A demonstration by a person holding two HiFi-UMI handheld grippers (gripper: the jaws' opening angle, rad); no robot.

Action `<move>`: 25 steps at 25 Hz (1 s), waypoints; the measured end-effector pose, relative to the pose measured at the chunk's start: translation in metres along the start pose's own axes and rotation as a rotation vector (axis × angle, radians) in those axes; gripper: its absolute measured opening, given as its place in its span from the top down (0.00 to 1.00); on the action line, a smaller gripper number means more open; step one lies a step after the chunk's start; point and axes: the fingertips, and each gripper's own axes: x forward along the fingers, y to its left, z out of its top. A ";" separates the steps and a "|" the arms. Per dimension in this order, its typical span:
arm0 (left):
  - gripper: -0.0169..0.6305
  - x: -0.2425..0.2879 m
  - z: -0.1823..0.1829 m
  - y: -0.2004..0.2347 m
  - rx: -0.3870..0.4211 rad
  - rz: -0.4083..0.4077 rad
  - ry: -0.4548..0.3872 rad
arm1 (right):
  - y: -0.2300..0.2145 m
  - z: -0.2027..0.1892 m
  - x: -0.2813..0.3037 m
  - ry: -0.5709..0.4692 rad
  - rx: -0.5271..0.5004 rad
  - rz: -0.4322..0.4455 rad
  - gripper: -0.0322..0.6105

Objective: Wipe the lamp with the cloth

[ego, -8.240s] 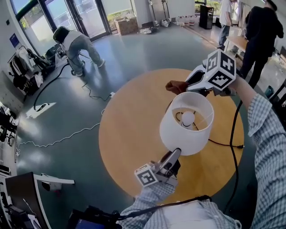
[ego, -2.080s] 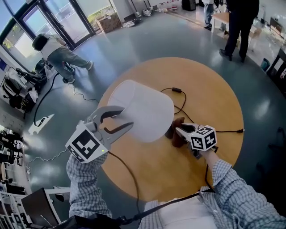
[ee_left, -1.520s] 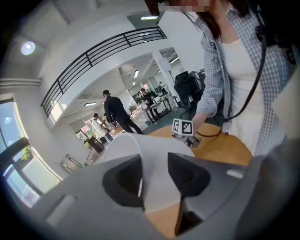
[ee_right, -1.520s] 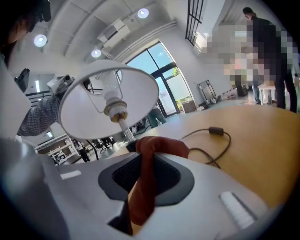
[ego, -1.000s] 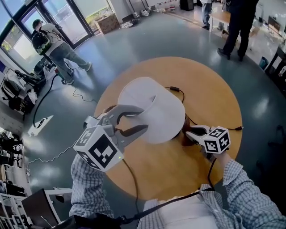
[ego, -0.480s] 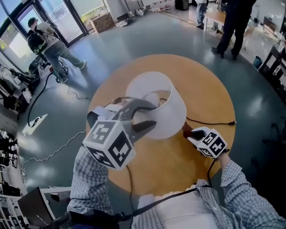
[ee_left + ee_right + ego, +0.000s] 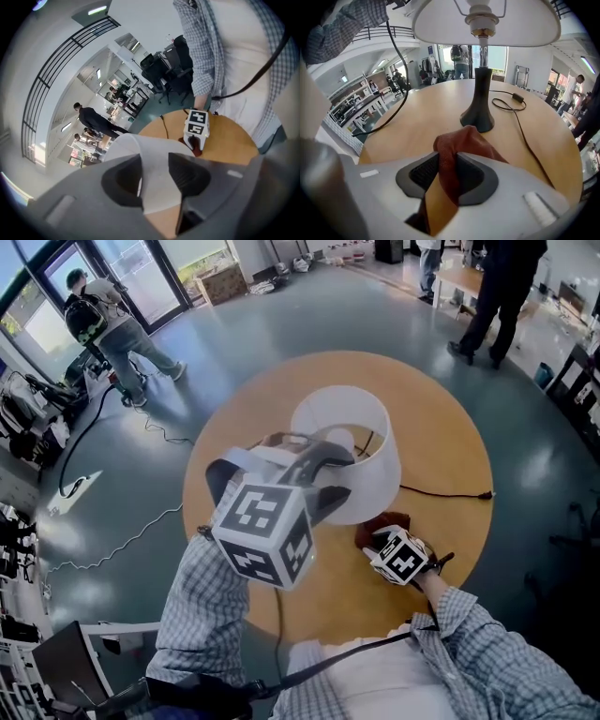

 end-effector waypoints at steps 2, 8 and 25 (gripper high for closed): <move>0.71 0.000 -0.002 -0.001 -0.002 0.004 0.008 | 0.005 -0.001 0.005 -0.004 0.010 0.025 0.66; 0.67 -0.001 0.002 -0.001 -0.030 0.075 -0.049 | 0.010 0.008 -0.005 -0.081 0.069 0.026 0.46; 0.74 -0.083 -0.002 0.006 -0.541 0.497 -0.517 | -0.025 0.032 -0.133 -0.575 0.297 -0.167 0.86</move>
